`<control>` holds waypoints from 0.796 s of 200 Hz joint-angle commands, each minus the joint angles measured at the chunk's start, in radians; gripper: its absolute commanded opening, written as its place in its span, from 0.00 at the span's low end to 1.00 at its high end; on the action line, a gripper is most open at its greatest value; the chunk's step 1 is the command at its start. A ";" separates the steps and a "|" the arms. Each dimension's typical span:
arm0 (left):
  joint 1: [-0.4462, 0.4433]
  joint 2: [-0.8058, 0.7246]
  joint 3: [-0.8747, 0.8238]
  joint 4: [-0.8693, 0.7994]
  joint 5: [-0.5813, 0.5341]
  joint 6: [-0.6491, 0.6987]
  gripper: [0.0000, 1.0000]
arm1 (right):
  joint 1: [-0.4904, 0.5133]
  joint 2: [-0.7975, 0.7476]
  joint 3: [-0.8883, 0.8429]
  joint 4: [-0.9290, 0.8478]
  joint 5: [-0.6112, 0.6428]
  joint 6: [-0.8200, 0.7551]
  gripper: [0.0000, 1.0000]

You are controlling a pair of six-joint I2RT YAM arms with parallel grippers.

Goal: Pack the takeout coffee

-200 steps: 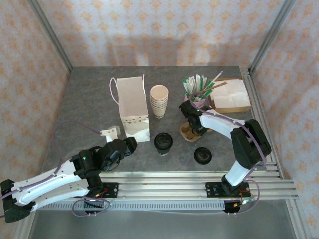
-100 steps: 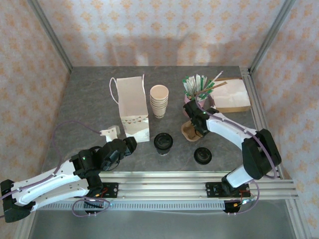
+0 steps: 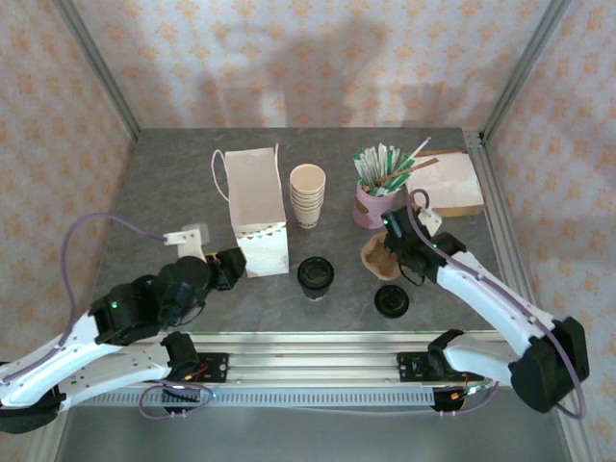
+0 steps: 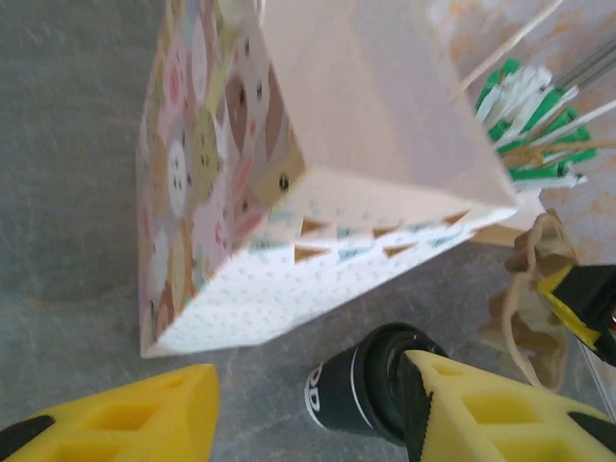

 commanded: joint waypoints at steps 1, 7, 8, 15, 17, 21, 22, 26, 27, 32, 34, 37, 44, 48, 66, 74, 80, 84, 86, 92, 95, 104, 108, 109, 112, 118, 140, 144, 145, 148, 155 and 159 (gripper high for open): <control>0.007 0.011 0.106 -0.146 -0.152 0.140 0.56 | -0.001 -0.094 0.006 -0.059 0.038 -0.164 0.30; 0.008 0.022 0.139 -0.158 -0.183 0.169 0.58 | 0.000 -0.118 0.014 -0.068 0.038 -0.197 0.30; 0.008 0.024 0.142 -0.160 -0.188 0.173 0.58 | -0.001 -0.124 0.016 -0.069 0.037 -0.201 0.30; 0.007 0.040 0.184 -0.175 -0.227 0.196 0.60 | 0.000 -0.151 0.029 -0.077 0.033 -0.243 0.30; 0.007 0.046 0.196 -0.181 -0.237 0.203 0.60 | 0.000 -0.159 0.033 -0.079 0.031 -0.255 0.29; 0.007 0.059 0.218 -0.186 -0.262 0.215 0.61 | 0.000 -0.173 0.043 -0.084 0.029 -0.279 0.28; 0.008 0.062 0.223 -0.187 -0.269 0.220 0.61 | -0.001 -0.176 0.046 -0.085 0.028 -0.284 0.28; 0.008 0.075 0.242 -0.191 -0.288 0.235 0.63 | -0.001 -0.187 0.058 -0.090 0.027 -0.305 0.28; 0.008 0.080 0.249 -0.191 -0.295 0.237 0.63 | -0.001 -0.189 0.062 -0.091 0.027 -0.310 0.28; 0.009 0.101 0.276 -0.191 -0.322 0.254 0.64 | -0.001 -0.202 0.078 -0.098 0.026 -0.336 0.28; 0.008 0.109 0.287 -0.192 -0.330 0.259 0.65 | -0.001 -0.205 0.085 -0.100 0.025 -0.347 0.27; 0.009 0.122 0.303 -0.191 -0.345 0.268 0.65 | 0.000 -0.209 0.099 -0.103 0.023 -0.363 0.27; 0.013 0.152 0.336 -0.180 -0.362 0.296 0.67 | 0.000 -0.216 0.129 -0.116 0.021 -0.399 0.27; 0.019 0.168 0.356 -0.168 -0.367 0.306 0.68 | 0.000 -0.217 0.150 -0.123 0.019 -0.421 0.27; 0.101 0.229 0.419 -0.109 -0.335 0.386 0.71 | -0.001 -0.206 0.241 -0.150 0.006 -0.505 0.26; 0.170 0.258 0.451 -0.085 -0.269 0.410 0.72 | 0.000 -0.195 0.282 -0.159 0.007 -0.534 0.26; 0.233 0.281 0.477 -0.075 -0.203 0.418 0.73 | 0.002 -0.185 0.313 -0.161 0.003 -0.562 0.25; 0.278 0.297 0.493 -0.067 -0.154 0.420 0.74 | 0.001 -0.177 0.333 -0.161 -0.003 -0.579 0.25; 0.300 0.304 0.503 -0.063 -0.128 0.421 0.74 | 0.001 -0.174 0.344 -0.161 -0.005 -0.585 0.25; 0.364 0.326 0.525 -0.049 -0.048 0.420 0.74 | 0.000 -0.162 0.370 -0.161 -0.003 -0.604 0.25; 0.394 0.338 0.535 -0.044 -0.012 0.416 0.74 | 0.002 -0.156 0.384 -0.162 0.000 -0.611 0.25; 0.464 0.374 0.572 -0.043 0.079 0.396 0.74 | 0.002 -0.133 0.418 -0.173 0.018 -0.624 0.26; 0.484 0.388 0.586 -0.046 0.113 0.391 0.74 | 0.001 -0.126 0.428 -0.181 0.029 -0.624 0.27; 0.489 0.391 0.590 -0.046 0.120 0.390 0.74 | 0.001 -0.124 0.431 -0.185 0.031 -0.624 0.27; 0.501 0.401 0.599 -0.050 0.140 0.385 0.74 | 0.001 -0.119 0.437 -0.190 0.035 -0.623 0.28; 0.514 0.416 0.615 -0.062 0.164 0.375 0.74 | 0.001 -0.111 0.441 -0.205 0.043 -0.622 0.28; 0.520 0.404 0.607 -0.068 0.196 0.361 0.74 | 0.001 -0.141 0.375 -0.233 0.057 -0.584 0.28; 0.519 0.395 0.599 -0.066 0.195 0.359 0.74 | 0.001 -0.158 0.354 -0.232 0.053 -0.575 0.28; 0.520 0.392 0.596 -0.065 0.195 0.359 0.74 | 0.001 -0.162 0.349 -0.231 0.052 -0.574 0.29; 0.520 0.384 0.589 -0.064 0.196 0.359 0.74 | 0.001 -0.177 0.332 -0.227 0.046 -0.570 0.29; 0.519 0.368 0.576 -0.069 0.190 0.360 0.74 | 0.001 -0.213 0.284 -0.209 0.018 -0.571 0.29; 0.520 0.360 0.571 -0.075 0.182 0.360 0.74 | 0.001 -0.237 0.256 -0.196 0.000 -0.574 0.29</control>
